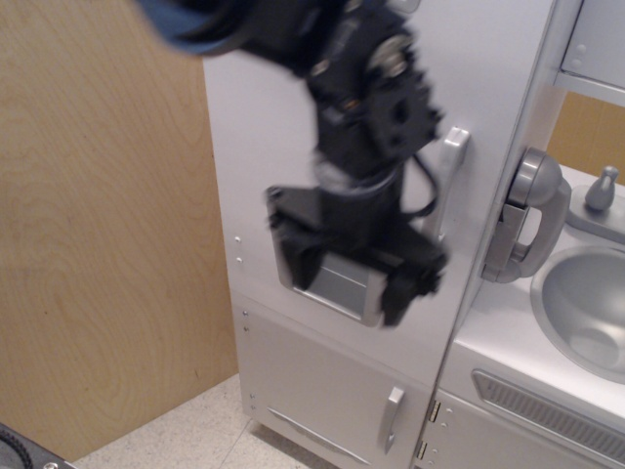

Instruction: Open fridge

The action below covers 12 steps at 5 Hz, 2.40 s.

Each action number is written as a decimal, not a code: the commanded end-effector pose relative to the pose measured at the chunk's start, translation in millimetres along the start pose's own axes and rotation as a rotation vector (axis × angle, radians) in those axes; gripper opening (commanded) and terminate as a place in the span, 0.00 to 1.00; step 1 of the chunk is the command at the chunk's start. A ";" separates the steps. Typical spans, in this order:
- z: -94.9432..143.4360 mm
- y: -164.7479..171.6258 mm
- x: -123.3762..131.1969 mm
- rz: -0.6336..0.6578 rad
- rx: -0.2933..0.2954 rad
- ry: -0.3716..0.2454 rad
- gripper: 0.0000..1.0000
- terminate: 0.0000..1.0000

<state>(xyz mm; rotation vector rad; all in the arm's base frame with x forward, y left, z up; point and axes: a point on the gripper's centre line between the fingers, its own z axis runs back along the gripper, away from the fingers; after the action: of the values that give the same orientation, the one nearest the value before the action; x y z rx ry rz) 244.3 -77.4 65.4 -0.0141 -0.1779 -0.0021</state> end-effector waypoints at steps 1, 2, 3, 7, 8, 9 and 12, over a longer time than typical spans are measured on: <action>21.9 -17.2 79.6 0.035 -0.025 -0.138 1.00 0.00; 20.2 -6.7 101.0 0.070 -0.010 -0.159 1.00 0.00; 17.1 -2.6 109.9 0.078 0.003 -0.149 1.00 0.00; -1.8 -4.1 120.5 -0.024 0.098 -0.236 0.00 0.00; 0.4 -3.2 109.1 -0.034 0.099 -0.228 0.00 0.00; 5.6 -3.0 79.1 -0.075 0.066 -0.194 0.00 0.00; 18.5 3.0 7.4 -0.096 0.025 -0.031 1.00 0.00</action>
<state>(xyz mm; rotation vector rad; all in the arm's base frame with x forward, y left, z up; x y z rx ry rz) 241.6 -74.2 69.8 0.0301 -0.1660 -0.0947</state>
